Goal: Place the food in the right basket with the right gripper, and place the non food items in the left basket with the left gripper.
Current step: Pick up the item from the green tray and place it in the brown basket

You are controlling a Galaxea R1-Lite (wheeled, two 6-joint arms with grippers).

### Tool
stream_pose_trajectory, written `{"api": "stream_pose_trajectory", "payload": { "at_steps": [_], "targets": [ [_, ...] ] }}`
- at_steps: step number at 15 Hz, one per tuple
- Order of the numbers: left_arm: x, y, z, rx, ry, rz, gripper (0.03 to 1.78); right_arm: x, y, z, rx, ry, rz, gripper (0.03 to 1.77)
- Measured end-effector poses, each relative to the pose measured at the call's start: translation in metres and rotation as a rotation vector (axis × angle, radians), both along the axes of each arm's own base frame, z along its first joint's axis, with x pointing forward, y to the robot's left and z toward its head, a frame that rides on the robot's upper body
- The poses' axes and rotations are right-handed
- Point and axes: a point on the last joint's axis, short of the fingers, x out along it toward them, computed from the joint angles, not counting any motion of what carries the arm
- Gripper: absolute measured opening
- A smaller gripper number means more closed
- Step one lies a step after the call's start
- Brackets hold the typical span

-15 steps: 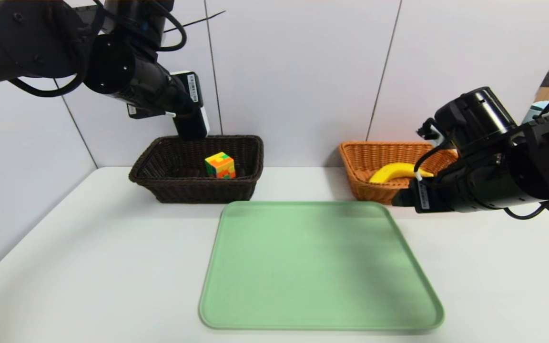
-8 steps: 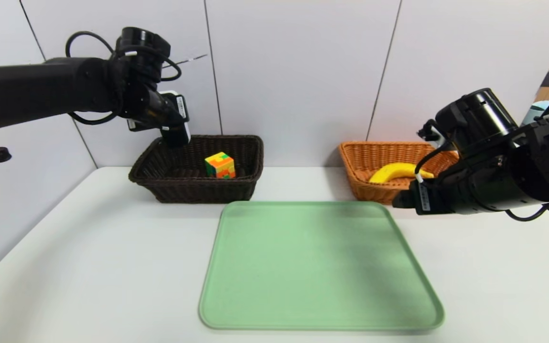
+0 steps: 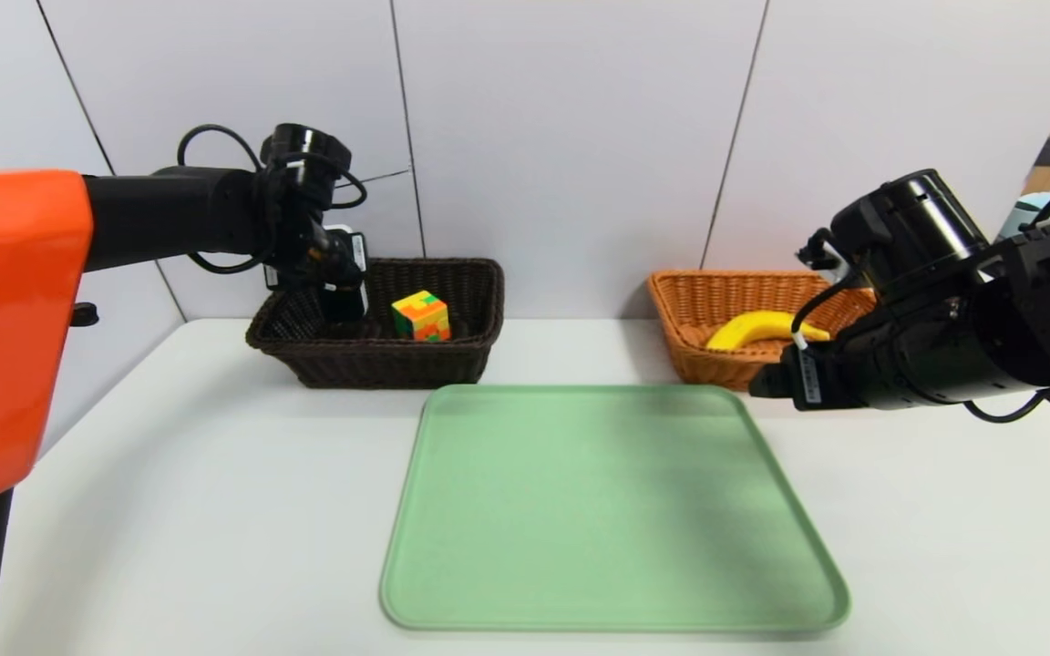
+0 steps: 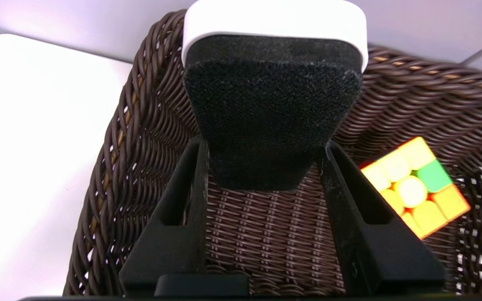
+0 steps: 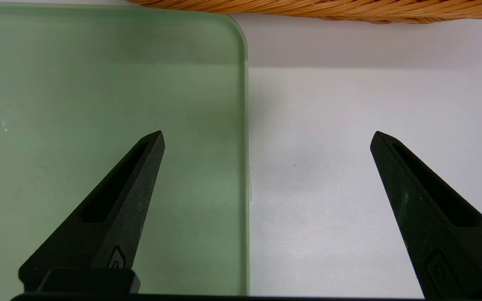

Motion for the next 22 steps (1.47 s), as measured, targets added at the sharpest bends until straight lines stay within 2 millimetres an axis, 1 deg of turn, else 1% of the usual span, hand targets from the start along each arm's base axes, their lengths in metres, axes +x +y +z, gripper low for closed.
{"api": "stream_pose_trajectory", "payload": {
  "at_steps": [5,8,10,14,16,19,22],
  "targets": [
    [0.001,-0.002,-0.006,0.007,0.029,-0.004,0.83,0.001,0.0,-0.001,-0.001,0.002,0.0,1.7],
    [-0.001,-0.002,-0.004,0.005,0.026,-0.005,0.83,0.001,0.001,-0.001,0.0,0.0,0.001,1.7],
    [-0.007,-0.003,0.005,0.004,0.018,-0.011,0.83,0.002,0.001,-0.001,-0.001,0.002,0.0,1.7],
    [-0.027,-0.004,0.031,0.014,-0.004,-0.03,0.83,0.0,0.003,-0.001,-0.001,0.001,0.009,1.7],
    [-0.03,-0.004,0.035,0.015,-0.011,-0.031,0.83,0.0,0.003,-0.001,-0.001,0.001,0.01,1.7],
    [-0.029,-0.005,0.033,0.016,-0.007,-0.032,0.83,0.0,0.002,0.0,0.0,0.0,0.008,1.7],
    [-0.022,-0.007,0.021,0.017,0.02,-0.029,0.83,0.0,0.001,0.0,0.0,-0.001,0.003,1.7]
  ]
}}
